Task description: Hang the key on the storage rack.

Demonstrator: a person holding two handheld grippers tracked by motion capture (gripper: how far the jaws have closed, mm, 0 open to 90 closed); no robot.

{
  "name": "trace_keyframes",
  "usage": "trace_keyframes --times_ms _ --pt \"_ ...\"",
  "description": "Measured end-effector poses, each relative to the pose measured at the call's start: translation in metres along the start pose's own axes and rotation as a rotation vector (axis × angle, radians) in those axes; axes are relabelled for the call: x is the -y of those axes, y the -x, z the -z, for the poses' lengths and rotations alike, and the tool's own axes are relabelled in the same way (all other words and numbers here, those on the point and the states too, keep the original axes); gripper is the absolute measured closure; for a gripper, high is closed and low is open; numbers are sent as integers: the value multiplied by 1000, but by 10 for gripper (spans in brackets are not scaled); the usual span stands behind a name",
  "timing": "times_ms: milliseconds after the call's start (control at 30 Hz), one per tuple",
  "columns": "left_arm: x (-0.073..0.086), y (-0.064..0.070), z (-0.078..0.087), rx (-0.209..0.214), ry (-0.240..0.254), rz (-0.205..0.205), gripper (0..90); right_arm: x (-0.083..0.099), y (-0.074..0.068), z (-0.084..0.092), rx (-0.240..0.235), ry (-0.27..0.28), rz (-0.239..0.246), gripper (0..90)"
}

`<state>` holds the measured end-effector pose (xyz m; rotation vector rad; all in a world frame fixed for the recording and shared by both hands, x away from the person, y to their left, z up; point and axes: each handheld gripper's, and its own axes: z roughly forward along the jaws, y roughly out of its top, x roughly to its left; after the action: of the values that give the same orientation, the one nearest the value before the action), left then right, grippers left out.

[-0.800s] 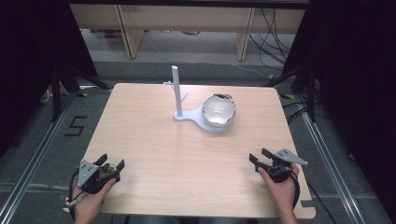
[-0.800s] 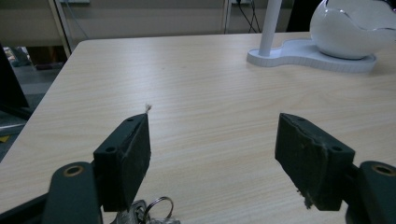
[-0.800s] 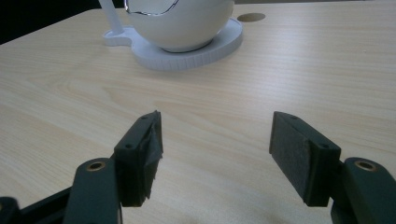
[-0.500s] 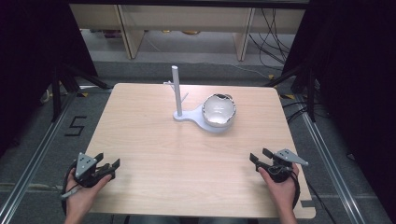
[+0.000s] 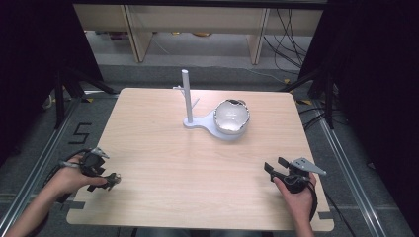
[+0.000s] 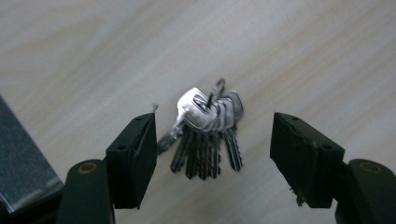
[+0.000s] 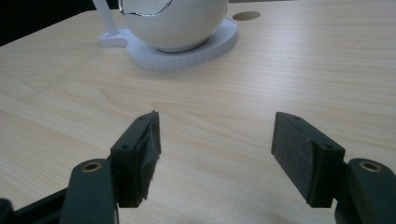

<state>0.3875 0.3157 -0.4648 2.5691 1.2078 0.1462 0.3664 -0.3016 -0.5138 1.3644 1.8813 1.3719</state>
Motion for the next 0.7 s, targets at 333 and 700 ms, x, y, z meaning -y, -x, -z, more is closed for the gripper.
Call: trace_keyframes --times_ms 333,700 --pt "-24 0 -9 2 -171 20 317 -1 2 -1 11 -20 29 341" --pt "-26 -4 -24 0 -190 -71 338 0 2 0 -9 -25 6 345"
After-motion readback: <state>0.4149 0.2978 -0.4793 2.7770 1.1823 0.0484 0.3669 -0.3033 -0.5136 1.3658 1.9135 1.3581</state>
